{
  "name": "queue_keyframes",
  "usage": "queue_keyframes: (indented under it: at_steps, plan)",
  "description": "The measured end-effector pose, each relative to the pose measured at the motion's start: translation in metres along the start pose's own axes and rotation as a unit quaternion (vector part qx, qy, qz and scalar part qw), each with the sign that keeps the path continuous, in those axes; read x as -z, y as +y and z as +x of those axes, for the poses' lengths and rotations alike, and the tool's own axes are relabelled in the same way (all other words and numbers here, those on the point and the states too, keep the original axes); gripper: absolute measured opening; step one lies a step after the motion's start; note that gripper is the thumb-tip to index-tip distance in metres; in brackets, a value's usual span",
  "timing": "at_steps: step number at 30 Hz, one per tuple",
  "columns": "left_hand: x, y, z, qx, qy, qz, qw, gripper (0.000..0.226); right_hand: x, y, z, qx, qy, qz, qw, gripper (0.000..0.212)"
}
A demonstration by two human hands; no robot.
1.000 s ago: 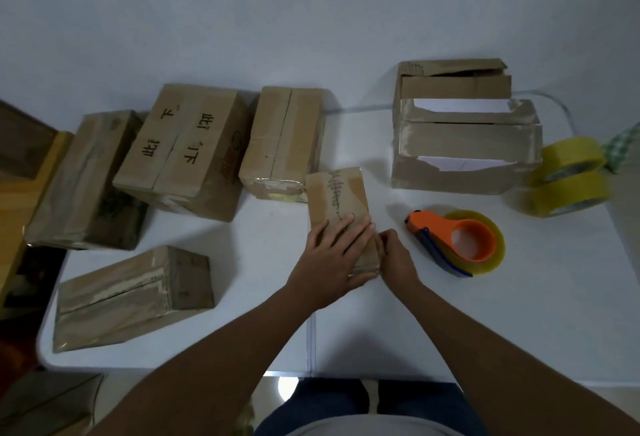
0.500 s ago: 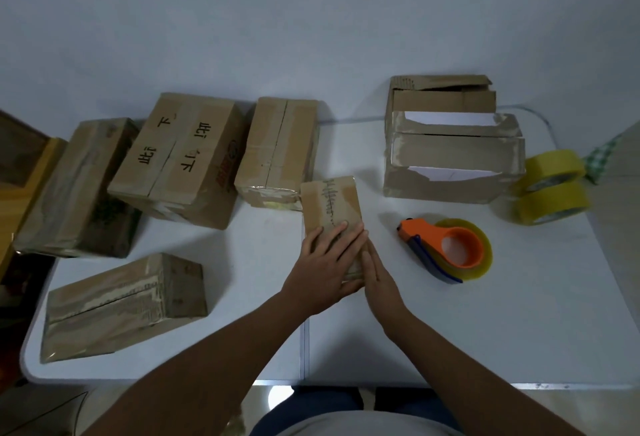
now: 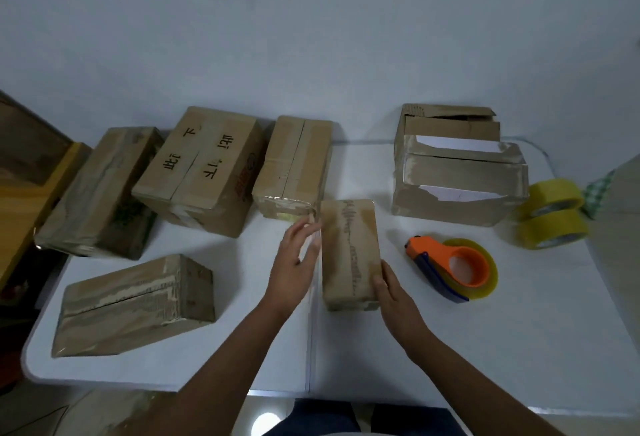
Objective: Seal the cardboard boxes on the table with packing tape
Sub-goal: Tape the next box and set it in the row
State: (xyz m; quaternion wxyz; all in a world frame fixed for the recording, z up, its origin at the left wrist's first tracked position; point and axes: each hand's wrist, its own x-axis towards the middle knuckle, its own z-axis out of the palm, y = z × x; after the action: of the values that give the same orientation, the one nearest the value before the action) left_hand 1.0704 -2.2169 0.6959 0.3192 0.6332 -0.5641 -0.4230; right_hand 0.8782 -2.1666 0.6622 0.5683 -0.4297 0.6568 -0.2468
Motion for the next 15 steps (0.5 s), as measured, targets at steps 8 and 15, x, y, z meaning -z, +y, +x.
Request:
queue_keyframes:
  at_steps: [8, 15]
  plan:
    - [-0.008, -0.058, -0.049, 0.469, 0.019, -0.442, 0.764, 0.050, -0.005, -0.022, 0.006, 0.293, 0.002, -0.451, 0.843, 0.081]
    - [0.002, -0.058, -0.060, 0.413, 0.000, -0.490, 0.768, 0.043, -0.021, -0.010, 0.023, 0.306, -0.003, -0.599, 0.740, 0.076]
